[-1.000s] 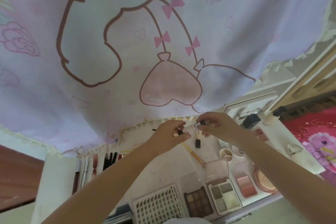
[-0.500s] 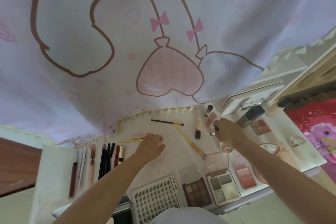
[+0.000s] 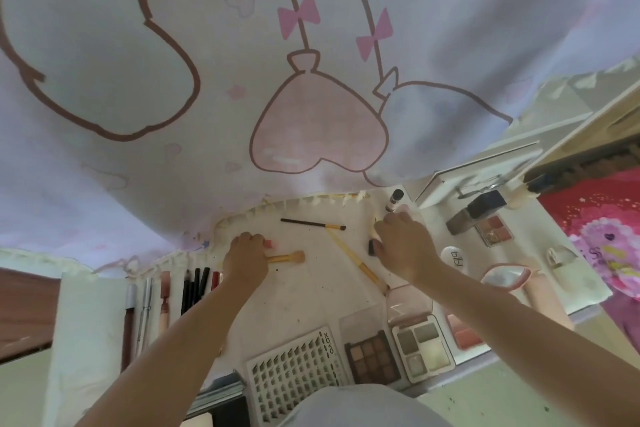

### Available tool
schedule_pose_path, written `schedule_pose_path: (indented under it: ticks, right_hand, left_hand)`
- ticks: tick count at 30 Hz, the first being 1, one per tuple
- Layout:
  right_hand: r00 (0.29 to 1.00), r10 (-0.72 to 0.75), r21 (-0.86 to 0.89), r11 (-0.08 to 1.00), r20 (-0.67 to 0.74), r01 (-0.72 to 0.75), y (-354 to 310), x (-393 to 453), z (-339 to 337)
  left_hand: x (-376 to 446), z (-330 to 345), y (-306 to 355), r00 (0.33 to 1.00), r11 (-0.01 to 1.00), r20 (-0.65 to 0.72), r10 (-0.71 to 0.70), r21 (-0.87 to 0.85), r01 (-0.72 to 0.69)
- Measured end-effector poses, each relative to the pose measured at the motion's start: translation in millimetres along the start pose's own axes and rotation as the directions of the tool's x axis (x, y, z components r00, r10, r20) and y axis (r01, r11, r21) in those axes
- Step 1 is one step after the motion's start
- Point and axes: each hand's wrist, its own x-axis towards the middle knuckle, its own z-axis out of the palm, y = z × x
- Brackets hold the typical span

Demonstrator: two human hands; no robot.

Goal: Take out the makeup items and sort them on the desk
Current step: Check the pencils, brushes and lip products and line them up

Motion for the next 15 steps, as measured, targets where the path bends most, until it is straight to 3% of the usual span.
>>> schedule_pose_path:
  ticks: [3, 8, 12, 15]
  right_hand:
    - [0.994, -0.11, 0.055, 0.993, 0.018, 0.109, -21, 10, 3]
    - [0.964, -0.193, 0.143, 0.975, 0.182, 0.168, -54, 36, 16]
    - [0.948, -0.201, 0.217, 0.965, 0.245, 0.149, -74, 59, 25]
    - [0.943, -0.218, 0.302, 0.943, 0.25, 0.139, -79, 73, 26]
  left_hand:
    - [4, -3, -2, 0.999, 0.996, 0.032, -0.011, 0.093, 0.008]
    - [14, -7, -11, 0.994, 0.978, 0.109, 0.0, 0.207, -0.022]
    - [24, -13, -22, 0.993, 0.975, 0.116, 0.031, 0.216, -0.056]
    - [33, -20, -31, 0.993, 0.985, 0.021, 0.115, 0.124, -0.117]
